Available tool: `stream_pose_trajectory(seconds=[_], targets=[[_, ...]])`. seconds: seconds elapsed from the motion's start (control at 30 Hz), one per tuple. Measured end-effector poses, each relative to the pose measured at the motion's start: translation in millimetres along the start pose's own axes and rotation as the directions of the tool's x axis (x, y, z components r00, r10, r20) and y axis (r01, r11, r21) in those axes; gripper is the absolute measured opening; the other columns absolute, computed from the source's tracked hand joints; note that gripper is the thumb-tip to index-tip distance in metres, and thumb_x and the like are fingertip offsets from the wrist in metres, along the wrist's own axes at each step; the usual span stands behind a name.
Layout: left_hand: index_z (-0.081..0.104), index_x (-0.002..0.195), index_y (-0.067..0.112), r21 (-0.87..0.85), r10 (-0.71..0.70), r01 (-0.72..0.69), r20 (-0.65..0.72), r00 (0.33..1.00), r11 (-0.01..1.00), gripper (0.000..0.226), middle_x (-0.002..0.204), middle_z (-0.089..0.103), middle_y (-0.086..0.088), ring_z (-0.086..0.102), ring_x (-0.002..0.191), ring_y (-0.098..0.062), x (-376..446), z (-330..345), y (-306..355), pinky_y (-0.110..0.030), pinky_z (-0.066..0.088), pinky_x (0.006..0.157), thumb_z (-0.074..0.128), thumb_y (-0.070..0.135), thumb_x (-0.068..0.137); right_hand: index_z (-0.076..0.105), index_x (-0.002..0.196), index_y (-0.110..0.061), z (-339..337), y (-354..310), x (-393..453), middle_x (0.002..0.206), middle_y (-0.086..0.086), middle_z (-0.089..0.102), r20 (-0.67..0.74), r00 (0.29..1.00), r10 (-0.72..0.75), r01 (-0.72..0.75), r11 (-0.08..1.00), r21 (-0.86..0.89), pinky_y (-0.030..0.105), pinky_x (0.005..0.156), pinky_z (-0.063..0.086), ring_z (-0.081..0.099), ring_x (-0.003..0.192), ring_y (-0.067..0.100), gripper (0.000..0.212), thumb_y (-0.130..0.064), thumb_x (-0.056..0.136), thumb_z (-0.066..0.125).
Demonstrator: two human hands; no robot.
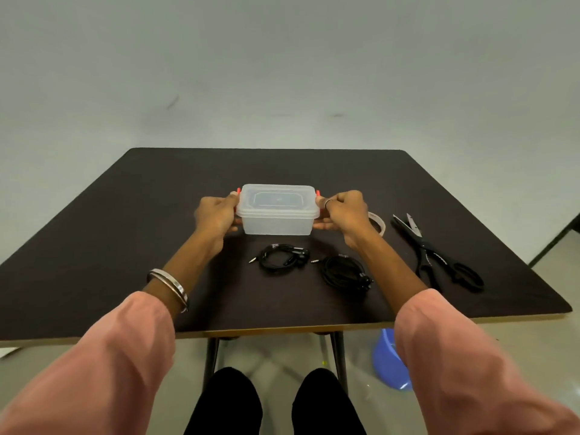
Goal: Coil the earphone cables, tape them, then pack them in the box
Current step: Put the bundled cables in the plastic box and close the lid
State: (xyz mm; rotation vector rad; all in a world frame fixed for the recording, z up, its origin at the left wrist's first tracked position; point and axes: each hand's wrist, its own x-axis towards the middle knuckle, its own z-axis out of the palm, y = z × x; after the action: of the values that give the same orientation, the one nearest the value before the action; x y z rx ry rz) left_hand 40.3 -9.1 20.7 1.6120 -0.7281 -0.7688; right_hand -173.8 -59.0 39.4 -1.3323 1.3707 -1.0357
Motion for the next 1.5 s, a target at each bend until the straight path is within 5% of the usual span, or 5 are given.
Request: stream_pose_trajectory(seconds=[0.4, 0.57, 0.7, 0.9, 1.5], targets=[[0.068, 0.083, 0.0, -0.018, -0.084, 0.083, -0.096, 0.992, 0.996, 0.027, 0.079, 0.071, -0.014, 0.066, 0.062, -0.02, 8, -4, -20, -0.029, 0.054, 0.059, 0.052, 0.017, 0.095, 0.06, 0.09, 0.01, -1, 1, 1, 0.09, 0.025, 0.068, 0.127, 0.981, 0.15, -0.16, 0.985, 0.073, 0.04, 0.066, 0.061, 0.072, 0.074, 0.032, 0.019, -0.004, 0.097, 0.049], [0.056, 0.073, 0.01, 0.262, 0.152, -0.101, -0.185, 0.971, 0.96, 0.031, 0.078, 0.062, -0.009, 0.055, 0.068, -0.022, 3, -9, -16, -0.038, 0.049, 0.071, 0.041, 0.019, 0.099, 0.059, 0.119, 0.004, -8, -7, 8, 0.118, 0.017, 0.064, 0.082, 0.97, -0.229, 0.241, 0.863, -0.444, 0.034, 0.095, 0.049, 0.065, 0.103, 0.028, 0.041, -0.027, 0.093, 0.059], [0.048, 0.14, 0.013, 0.453, 0.467, -0.543, 0.277, 0.84, 0.707, 0.057, 0.145, 0.043, -0.012, 0.039, 0.135, -0.025, 2, -19, -4, -0.033, 0.029, 0.109, 0.059, 0.043, 0.092, 0.048, 0.137, -0.014, -14, -21, 8, 0.138, 0.006, 0.053, 0.436, 0.873, -0.216, 0.426, 0.772, -0.472, 0.042, 0.106, 0.042, 0.049, 0.126, 0.023, 0.072, -0.039, 0.076, 0.076], [0.022, 0.152, 0.022, 0.631, 0.138, -0.636, 0.653, 0.745, 0.445, 0.105, 0.161, 0.003, -0.016, 0.006, 0.148, -0.033, 22, -18, 14, -0.046, 0.013, 0.12, 0.079, 0.05, 0.069, 0.053, 0.133, -0.013, -13, -11, 15, 0.132, 0.012, 0.056, 0.451, 0.87, -0.201, 0.452, 0.692, -0.564, 0.042, 0.105, 0.043, 0.053, 0.122, 0.028, 0.072, -0.026, 0.069, 0.084], [0.065, 0.124, 0.027, 0.212, 0.31, -0.538, 0.625, 0.717, 0.816, 0.063, 0.121, 0.064, 0.014, 0.06, 0.111, -0.006, 31, -20, 29, -0.029, 0.048, 0.099, 0.071, 0.058, 0.068, 0.068, 0.112, -0.013, -15, -18, 25, 0.108, 0.004, 0.07, 0.271, 0.879, -0.392, 0.449, 0.871, -0.196, 0.036, 0.097, 0.051, 0.063, 0.105, 0.014, 0.021, -0.016, 0.093, 0.06]])
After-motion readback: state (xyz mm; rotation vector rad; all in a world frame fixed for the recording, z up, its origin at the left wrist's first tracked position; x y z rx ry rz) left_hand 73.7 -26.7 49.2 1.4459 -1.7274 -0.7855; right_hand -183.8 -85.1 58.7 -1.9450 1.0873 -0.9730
